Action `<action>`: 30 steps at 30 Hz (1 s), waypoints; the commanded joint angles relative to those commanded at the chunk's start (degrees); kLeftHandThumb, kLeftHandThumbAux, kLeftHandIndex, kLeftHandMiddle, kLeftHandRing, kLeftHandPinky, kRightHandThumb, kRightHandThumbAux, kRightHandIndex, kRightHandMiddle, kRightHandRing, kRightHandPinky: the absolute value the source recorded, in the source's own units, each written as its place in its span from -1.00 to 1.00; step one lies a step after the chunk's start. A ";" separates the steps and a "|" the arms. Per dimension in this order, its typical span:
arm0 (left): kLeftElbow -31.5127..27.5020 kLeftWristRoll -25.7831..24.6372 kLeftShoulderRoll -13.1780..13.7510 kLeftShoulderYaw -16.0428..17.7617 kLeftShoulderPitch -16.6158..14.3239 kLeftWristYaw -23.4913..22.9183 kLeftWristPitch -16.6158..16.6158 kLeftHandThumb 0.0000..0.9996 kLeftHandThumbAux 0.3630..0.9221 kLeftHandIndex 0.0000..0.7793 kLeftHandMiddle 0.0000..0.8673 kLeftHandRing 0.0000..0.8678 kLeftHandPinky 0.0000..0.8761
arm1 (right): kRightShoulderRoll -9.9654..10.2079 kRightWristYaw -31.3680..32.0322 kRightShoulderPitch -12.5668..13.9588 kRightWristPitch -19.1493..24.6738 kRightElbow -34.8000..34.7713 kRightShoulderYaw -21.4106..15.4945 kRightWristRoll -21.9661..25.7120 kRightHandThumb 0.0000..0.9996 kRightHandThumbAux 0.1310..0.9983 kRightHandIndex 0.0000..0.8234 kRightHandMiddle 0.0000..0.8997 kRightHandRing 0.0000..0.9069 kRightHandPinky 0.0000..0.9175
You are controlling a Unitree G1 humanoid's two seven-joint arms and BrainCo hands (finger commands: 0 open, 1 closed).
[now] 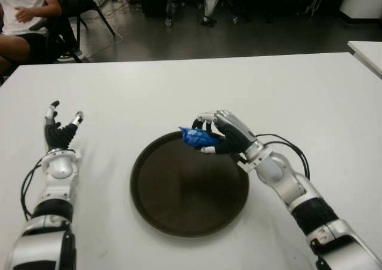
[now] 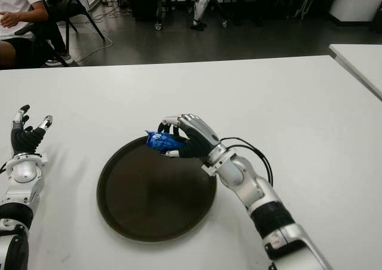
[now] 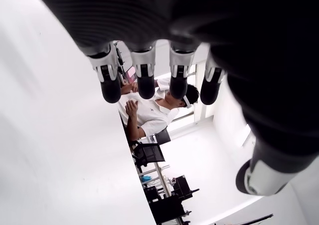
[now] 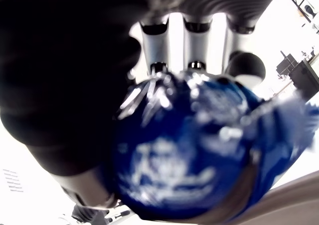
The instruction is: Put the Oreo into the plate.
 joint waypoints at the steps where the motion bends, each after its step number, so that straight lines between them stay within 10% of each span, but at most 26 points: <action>1: -0.01 -0.04 0.00 0.02 -0.03 -0.06 0.05 -1.00 0.04 -1.00 -1.00 -1.00 -1.00 | -0.09 1.32 -0.02 0.40 -0.07 0.21 0.65 -0.54 0.53 0.49 0.59 0.60 0.51; 5: 0.42 -0.31 -0.05 0.20 -0.47 -0.13 0.36 -1.00 0.00 -1.00 -1.00 -1.00 -1.00 | -0.74 10.13 -0.23 2.86 -0.84 1.25 5.43 -0.82 0.44 -0.27 -0.23 -0.20 -0.24; 9: 1.09 -0.51 0.08 0.37 -0.80 -0.31 0.29 -1.00 0.01 -1.00 -1.00 -1.00 -1.00 | -1.74 16.95 -0.34 5.54 -2.57 1.69 8.43 -0.96 0.42 -0.76 -0.73 -0.66 -0.53; 30: 2.44 -0.44 0.41 0.29 -0.96 -0.81 -0.90 -1.00 0.11 -1.00 -1.00 -1.00 -1.00 | 1.02 37.74 -3.33 8.83 3.49 -0.74 26.24 -1.00 -0.33 -1.00 -1.00 -0.98 -0.86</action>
